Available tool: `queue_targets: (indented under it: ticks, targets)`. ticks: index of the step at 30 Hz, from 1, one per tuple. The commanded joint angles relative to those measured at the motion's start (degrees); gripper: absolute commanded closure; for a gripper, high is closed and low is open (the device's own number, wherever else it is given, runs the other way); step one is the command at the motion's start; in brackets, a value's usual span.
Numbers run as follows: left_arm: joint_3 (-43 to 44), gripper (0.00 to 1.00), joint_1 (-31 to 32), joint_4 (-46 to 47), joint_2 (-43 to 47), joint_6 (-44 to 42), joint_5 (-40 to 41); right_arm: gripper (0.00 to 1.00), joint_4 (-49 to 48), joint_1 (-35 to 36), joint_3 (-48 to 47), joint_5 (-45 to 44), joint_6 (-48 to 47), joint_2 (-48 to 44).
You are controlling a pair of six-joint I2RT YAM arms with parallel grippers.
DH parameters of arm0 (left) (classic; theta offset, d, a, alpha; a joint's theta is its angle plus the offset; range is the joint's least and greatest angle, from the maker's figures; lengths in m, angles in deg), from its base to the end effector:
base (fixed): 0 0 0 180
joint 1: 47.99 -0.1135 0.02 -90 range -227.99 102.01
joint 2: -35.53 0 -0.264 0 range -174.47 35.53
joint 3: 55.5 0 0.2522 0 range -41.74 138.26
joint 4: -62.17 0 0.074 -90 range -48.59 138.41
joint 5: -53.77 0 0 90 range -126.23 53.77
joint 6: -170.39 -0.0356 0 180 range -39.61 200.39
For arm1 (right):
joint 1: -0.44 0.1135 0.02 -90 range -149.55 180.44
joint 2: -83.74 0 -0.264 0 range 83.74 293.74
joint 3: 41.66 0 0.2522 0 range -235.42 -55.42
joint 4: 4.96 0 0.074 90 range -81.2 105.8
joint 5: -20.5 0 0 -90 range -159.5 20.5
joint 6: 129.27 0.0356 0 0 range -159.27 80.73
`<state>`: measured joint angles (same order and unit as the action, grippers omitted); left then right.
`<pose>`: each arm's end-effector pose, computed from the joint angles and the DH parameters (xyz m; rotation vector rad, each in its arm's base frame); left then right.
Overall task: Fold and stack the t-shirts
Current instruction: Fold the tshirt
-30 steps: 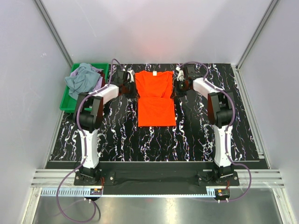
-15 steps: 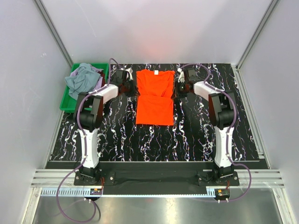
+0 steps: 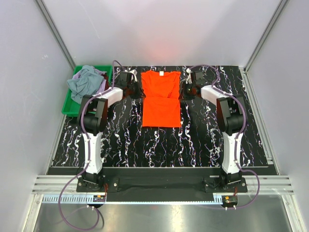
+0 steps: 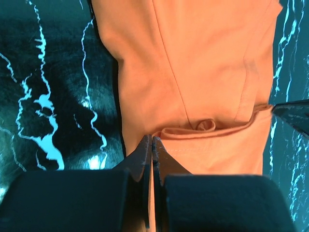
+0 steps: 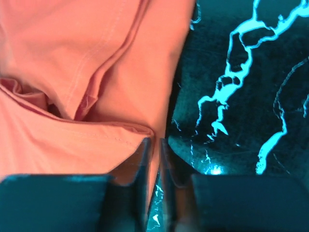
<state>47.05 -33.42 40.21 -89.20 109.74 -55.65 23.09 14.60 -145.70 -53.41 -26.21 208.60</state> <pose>0.4627 -0.1325 0.1603 -0.1371 2.4144 -0.7644 0.4609 0.1265 0.1590 -0.1536 2.4507 0.5533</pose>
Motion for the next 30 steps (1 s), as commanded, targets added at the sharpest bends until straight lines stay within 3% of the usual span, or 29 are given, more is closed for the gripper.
queue_targets:
  ticks: [1,4,6,15,30]
  targets:
    - [2.96,1.00,-0.59,4.78,-0.87,1.15,-1.67,0.70,-4.44,0.00,1.07,-3.09,1.26,-4.80]
    - [4.10,1.00,-0.68,4.08,-1.75,1.59,-1.59,0.60,-3.56,0.00,1.86,-2.04,1.09,-6.38]
    - [4.19,1.00,-0.68,4.34,-2.10,1.94,-1.76,0.58,-3.39,0.00,3.35,-2.03,1.26,-8.22]
    - [4.81,1.00,-0.68,4.87,-2.63,2.91,-2.29,0.69,1.80,0.00,10.11,2.44,3.46,-12.35]
    - [5.51,1.00,-0.68,3.38,-3.24,2.56,-1.94,0.64,0.74,1.40,23.66,9.22,7.86,-17.54]
